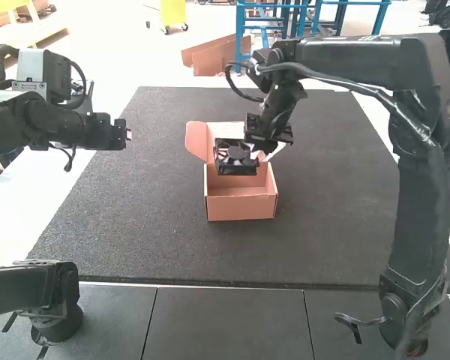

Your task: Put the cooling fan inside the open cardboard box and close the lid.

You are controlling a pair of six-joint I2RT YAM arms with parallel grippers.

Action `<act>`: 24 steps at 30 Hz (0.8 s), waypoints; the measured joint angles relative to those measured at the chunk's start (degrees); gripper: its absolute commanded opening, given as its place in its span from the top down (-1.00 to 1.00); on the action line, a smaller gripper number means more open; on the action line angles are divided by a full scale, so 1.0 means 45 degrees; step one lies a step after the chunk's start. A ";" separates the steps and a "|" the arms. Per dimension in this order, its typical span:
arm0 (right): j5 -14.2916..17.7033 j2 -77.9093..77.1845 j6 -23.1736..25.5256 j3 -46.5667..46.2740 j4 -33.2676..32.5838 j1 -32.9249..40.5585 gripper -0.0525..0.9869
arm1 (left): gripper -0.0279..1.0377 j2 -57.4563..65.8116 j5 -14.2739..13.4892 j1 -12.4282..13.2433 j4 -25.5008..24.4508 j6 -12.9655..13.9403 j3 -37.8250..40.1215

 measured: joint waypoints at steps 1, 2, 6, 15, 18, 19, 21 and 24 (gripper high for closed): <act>0.0058 0.0170 0.0000 0.0000 0.0058 0.0000 0.91 | -0.86 0.0000 0.0000 -0.0005 0.0010 0.0000 0.0000; 0.0097 0.0330 0.0000 0.0000 0.0117 0.0000 0.91 | -0.86 0.0005 0.0000 -0.0005 0.0024 0.0000 0.0000; 0.0330 0.0957 -0.0015 0.0000 0.0223 0.0000 0.91 | -0.86 0.0005 0.0000 -0.0005 0.0044 0.0000 0.0000; 0.0675 0.2098 -0.0063 0.0000 0.0321 0.0000 0.80 | -0.86 0.0005 0.0000 -0.0005 0.0078 0.0000 0.0000; 0.0709 0.2380 -0.0058 0.0000 0.0544 -0.0005 0.04 | -0.86 0.0005 0.0000 -0.0005 0.0078 0.0000 0.0000; 0.0656 0.2487 -0.0049 0.0010 0.0534 -0.0024 -0.20 | -0.86 0.0005 0.0000 -0.0019 0.0078 0.0000 0.0000; 0.0593 0.2637 -0.0058 0.0151 0.0510 -0.0024 -0.38 | -0.86 0.0000 0.0000 -0.0063 0.0121 0.0000 0.0000; 0.0491 0.2754 -0.0058 0.0690 0.0452 -0.0029 -0.56 | -0.86 0.0005 0.0005 -0.0087 0.0389 -0.0010 0.0000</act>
